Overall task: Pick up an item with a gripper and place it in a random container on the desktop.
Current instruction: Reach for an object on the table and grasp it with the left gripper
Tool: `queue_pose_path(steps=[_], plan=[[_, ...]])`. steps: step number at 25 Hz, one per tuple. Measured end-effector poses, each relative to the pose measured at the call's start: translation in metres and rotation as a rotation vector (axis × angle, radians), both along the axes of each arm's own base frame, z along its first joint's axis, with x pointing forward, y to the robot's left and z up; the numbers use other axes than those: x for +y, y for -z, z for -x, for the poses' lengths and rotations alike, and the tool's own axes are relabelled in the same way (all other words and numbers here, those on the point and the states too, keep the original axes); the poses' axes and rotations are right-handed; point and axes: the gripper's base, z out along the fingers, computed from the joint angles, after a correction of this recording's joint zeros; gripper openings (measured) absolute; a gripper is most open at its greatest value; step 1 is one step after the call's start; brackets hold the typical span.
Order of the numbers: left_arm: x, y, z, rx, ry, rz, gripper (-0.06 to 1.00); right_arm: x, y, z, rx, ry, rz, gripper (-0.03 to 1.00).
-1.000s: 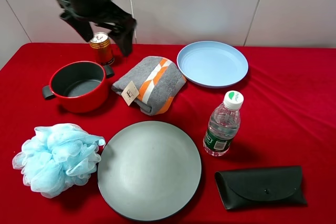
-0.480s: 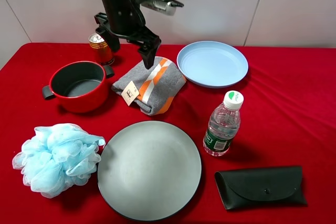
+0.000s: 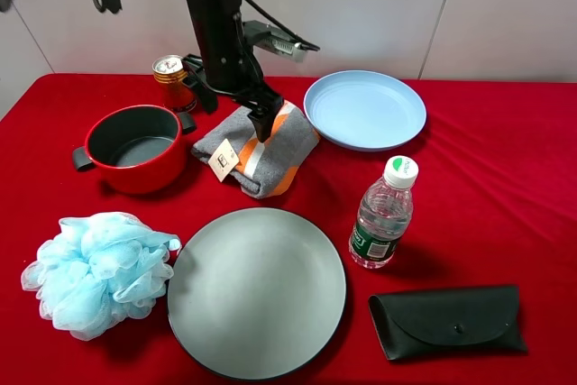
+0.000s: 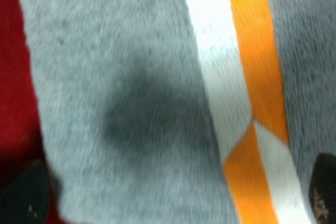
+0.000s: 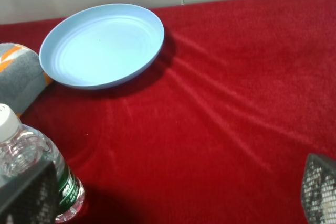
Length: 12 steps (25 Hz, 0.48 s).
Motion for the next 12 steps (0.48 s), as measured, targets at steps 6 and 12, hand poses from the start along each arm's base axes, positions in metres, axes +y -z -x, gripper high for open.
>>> queue_pose_path(steps=[6,12], plan=[[-0.007,0.017,-0.004,-0.016,0.005,0.024,0.99,0.000,0.000,0.000,0.000,0.000,0.000,0.69],[-0.014,0.044,-0.006,0.012,-0.002,0.047,0.99,0.000,0.000,0.000,0.000,0.000,0.000,0.69]])
